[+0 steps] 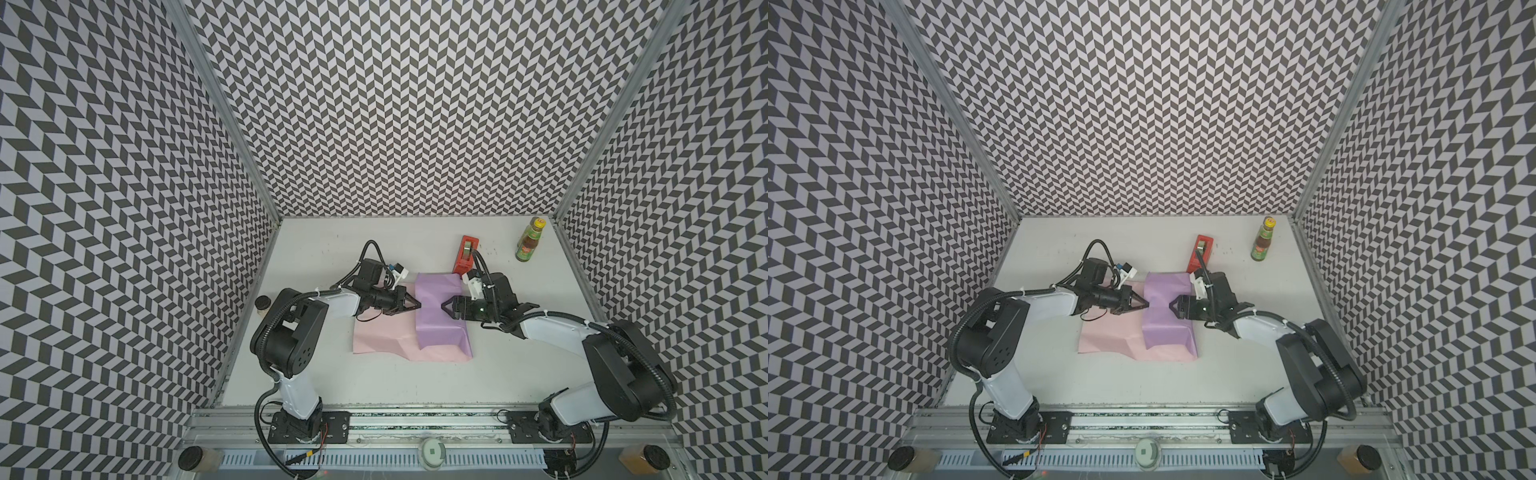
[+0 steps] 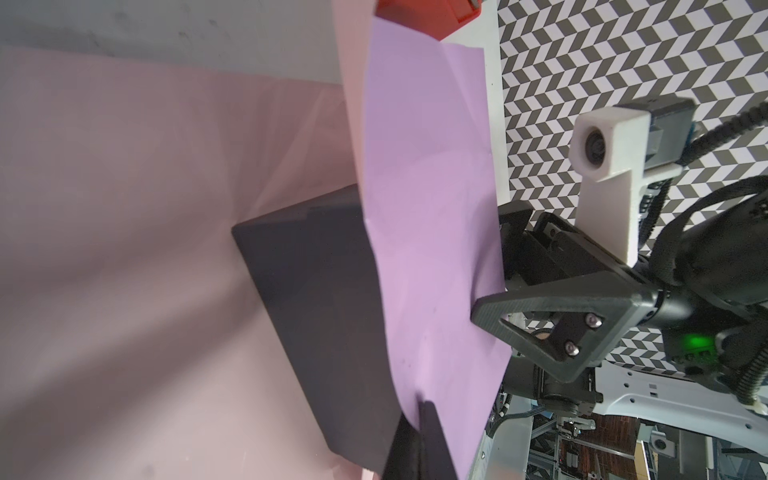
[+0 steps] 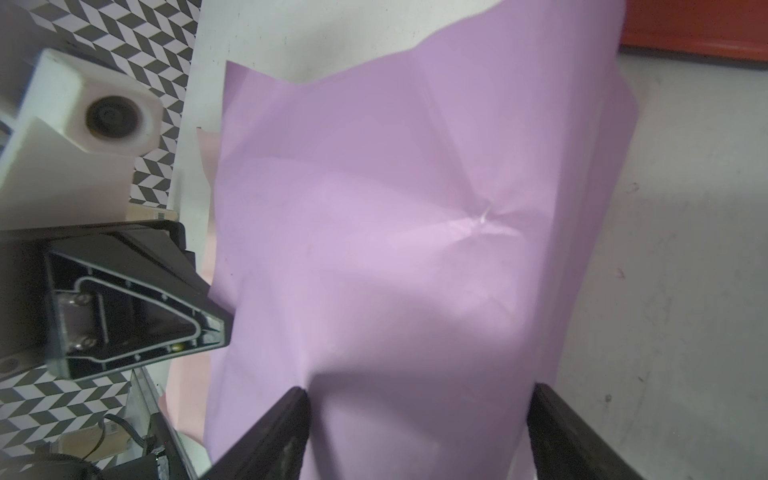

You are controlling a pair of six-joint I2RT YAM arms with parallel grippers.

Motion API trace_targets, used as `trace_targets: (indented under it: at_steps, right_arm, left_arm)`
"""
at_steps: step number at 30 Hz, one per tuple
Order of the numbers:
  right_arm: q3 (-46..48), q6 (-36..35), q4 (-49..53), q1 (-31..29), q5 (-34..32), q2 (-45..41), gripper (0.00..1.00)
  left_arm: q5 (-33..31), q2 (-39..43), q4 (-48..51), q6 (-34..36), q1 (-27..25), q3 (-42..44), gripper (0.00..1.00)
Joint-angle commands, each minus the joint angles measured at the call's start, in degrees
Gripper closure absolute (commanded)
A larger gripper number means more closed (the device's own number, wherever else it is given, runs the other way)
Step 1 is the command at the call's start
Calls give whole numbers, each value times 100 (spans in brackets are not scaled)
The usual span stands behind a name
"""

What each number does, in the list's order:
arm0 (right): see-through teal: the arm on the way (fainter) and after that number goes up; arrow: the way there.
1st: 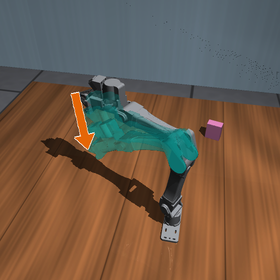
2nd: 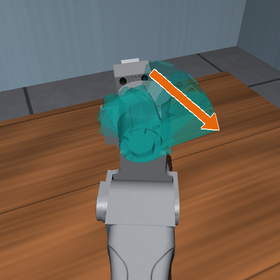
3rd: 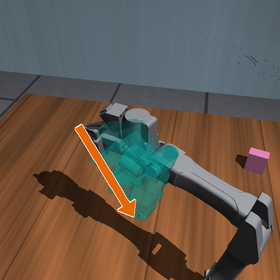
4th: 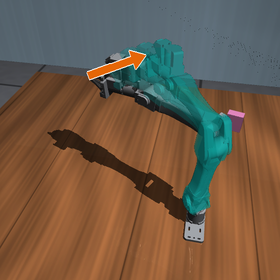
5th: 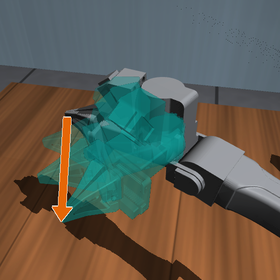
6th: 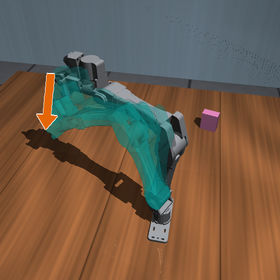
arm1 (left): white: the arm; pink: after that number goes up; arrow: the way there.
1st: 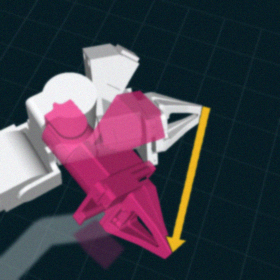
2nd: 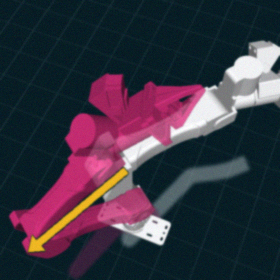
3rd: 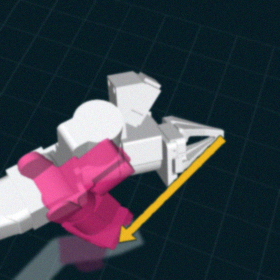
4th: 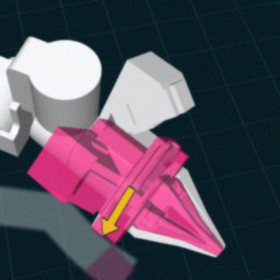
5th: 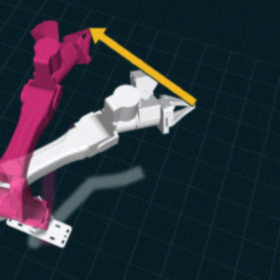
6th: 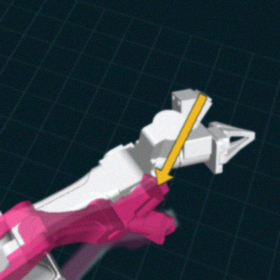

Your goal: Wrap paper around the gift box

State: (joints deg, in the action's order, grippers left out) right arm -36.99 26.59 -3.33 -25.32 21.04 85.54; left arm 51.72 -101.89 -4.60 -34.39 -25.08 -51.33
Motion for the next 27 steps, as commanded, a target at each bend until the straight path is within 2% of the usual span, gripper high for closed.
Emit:
trace_targets:
  at_steps: [1, 4, 9, 15, 22, 25, 27]
  right_arm:
    - [263, -119, 736, -54, -483, 220, 16]
    - [243, -127, 827, -71, -618, 142, 10]
    - [194, -210, 949, -71, -847, 142, 9]
    - [296, -202, 839, -70, -724, 240, 21]
    - [357, -207, 803, -78, -627, 235, 25]
    - [389, -219, 799, -78, -633, 270, 26]
    - [418, -229, 794, -78, -642, 271, 26]
  left_arm:
    - [-371, 64, 251, 30, 42, -41, 100]
    - [-427, 50, 289, 83, 69, -44, 100]
    - [-430, -2, 276, 93, 74, 0, 100]
    - [-414, 28, 266, 91, 74, 0, 100]
    - [-411, 43, 239, 28, 74, -33, 100]
    - [-411, 53, 230, -7, 74, -65, 96]
    - [-426, 57, 231, -37, 74, -95, 89]
